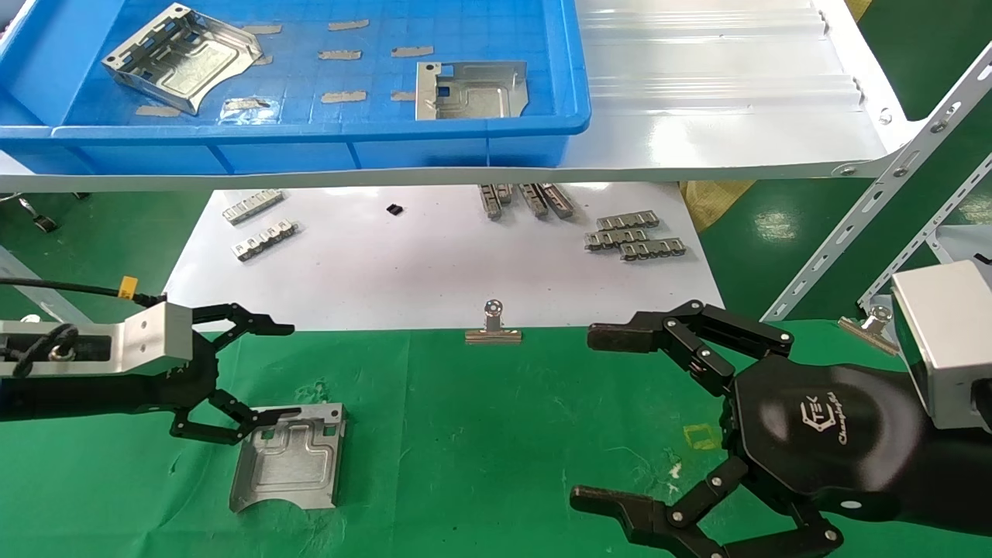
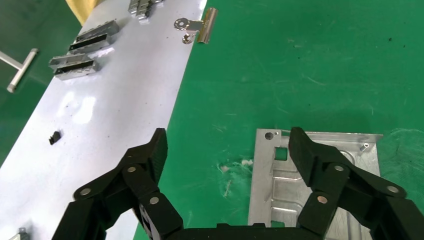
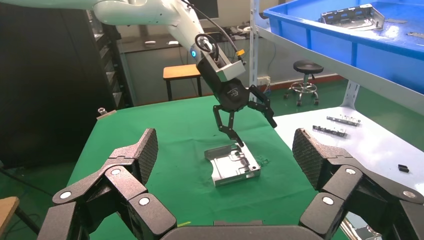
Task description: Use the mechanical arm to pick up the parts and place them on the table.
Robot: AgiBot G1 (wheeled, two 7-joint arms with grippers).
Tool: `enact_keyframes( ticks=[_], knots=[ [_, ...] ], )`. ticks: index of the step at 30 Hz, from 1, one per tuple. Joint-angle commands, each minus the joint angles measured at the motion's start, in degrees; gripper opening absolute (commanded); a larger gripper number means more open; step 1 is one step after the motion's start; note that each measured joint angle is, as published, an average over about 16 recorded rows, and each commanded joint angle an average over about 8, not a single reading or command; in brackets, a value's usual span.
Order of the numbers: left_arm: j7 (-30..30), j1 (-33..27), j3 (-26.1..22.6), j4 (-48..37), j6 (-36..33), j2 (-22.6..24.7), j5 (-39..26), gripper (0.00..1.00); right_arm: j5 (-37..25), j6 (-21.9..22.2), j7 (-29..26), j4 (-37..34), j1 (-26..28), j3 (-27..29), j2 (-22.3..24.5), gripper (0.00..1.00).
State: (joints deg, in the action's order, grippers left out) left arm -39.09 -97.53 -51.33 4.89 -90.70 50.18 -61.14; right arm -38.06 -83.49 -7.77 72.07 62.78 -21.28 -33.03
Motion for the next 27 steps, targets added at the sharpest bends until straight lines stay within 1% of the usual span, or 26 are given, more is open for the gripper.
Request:
enact_keyframes(
  ticks=[1,27],
  knots=[
    [0.1,0.1,0.1,0.2,0.0,0.0,0.0,1.0,0.0,0.0,0.0,0.0,0.0,0.0,0.0,1.0],
    [21.9,15.9,15.6,30.3,2.2,-6.7,8.5,1.0,0.0,0.0,0.0,0.0,0.0,0.0,0.0,1.0]
  ],
)
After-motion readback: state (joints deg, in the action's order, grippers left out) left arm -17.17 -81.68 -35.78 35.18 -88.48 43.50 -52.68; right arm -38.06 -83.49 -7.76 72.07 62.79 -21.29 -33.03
